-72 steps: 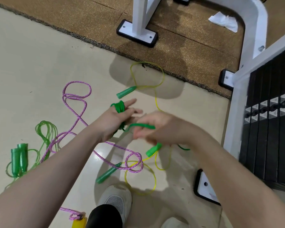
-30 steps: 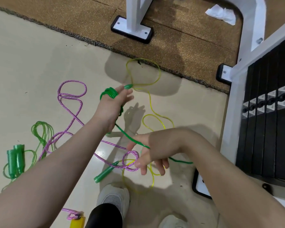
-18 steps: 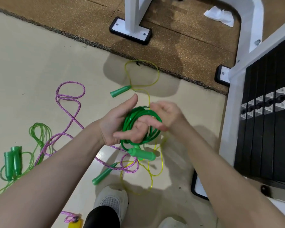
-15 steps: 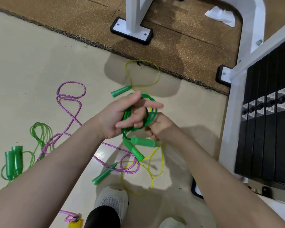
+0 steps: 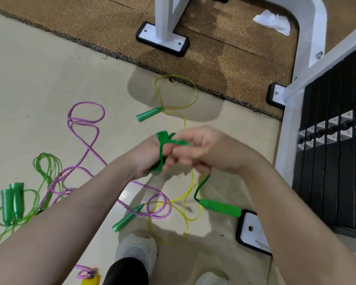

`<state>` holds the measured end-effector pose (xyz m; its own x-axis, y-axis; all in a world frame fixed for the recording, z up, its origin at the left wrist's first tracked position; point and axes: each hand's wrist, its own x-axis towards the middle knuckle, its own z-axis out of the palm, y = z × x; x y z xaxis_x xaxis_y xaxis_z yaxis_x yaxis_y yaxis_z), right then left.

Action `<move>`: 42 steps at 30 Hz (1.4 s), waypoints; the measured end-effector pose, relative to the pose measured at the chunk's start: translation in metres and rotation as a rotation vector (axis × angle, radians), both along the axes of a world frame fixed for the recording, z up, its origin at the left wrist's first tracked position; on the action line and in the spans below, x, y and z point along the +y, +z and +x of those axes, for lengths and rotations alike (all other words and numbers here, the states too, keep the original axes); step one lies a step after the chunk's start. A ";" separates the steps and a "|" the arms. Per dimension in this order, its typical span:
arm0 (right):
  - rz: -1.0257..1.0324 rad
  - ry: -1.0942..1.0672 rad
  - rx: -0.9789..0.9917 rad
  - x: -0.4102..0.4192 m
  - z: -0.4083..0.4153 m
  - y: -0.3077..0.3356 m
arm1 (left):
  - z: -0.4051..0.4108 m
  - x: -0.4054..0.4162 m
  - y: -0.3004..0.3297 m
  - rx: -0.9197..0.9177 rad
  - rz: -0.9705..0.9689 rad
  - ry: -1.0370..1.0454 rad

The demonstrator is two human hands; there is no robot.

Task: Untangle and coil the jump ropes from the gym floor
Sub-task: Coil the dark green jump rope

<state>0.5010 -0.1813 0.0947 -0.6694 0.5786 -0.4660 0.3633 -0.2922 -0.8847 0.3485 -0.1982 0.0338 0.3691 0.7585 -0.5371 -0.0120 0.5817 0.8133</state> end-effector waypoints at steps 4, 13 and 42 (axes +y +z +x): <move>0.138 -0.504 0.128 0.013 0.012 -0.016 | 0.003 -0.001 0.015 -0.373 -0.223 -0.254; -0.149 -0.439 -0.203 -0.026 -0.006 -0.078 | 0.015 0.006 0.029 -0.366 0.139 -0.010; 0.204 -0.304 -0.092 -0.006 0.005 -0.050 | -0.007 0.025 0.010 -0.093 -0.208 -0.200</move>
<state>0.5061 -0.1871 0.0446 -0.4135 0.8316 -0.3709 0.3676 -0.2202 -0.9035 0.3413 -0.1734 0.0437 0.5549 0.5434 -0.6299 0.0503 0.7339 0.6774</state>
